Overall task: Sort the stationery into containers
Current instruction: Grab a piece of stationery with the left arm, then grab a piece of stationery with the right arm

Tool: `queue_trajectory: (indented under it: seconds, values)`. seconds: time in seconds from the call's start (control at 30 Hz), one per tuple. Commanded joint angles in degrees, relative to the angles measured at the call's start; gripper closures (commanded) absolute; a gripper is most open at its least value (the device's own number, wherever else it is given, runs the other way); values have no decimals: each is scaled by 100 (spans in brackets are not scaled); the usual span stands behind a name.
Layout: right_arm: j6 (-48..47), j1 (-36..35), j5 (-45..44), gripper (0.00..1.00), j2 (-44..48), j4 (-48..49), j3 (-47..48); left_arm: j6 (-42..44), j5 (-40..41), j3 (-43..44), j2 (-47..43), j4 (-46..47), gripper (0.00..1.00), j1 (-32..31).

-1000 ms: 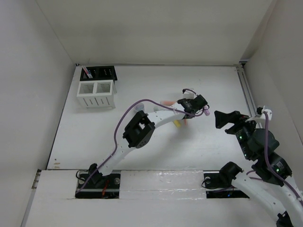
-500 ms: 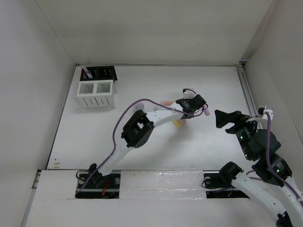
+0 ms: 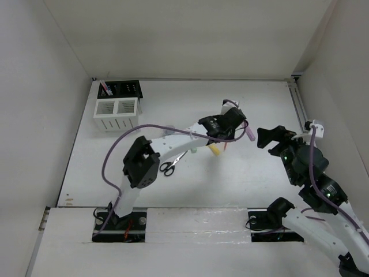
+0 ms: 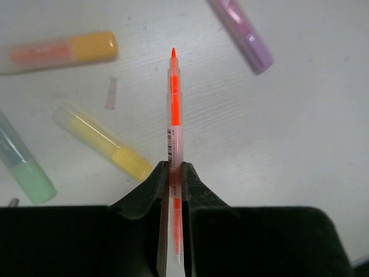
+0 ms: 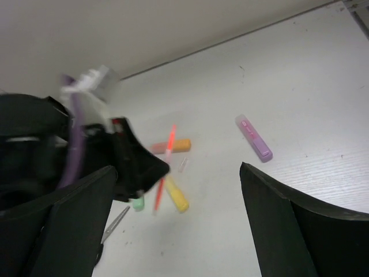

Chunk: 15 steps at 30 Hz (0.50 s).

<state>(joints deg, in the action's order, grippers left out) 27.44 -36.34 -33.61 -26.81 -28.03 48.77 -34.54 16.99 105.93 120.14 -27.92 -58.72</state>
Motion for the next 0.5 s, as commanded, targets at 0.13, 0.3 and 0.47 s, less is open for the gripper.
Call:
queue_trajectory:
  seconds: [0.13,0.3,0.47]
  values:
    - [103,311,-25,7,-1351,745,272,63,936,-134,-1510,-440,100,185]
    - [463,374,214,10,-2607,1044,475,-439,1798,-1081,-2535,-1101,100,754]
    - [823,268,399,15,-3838,1529,782,-246,1912,-2627,-3934,-1101,100,1337]
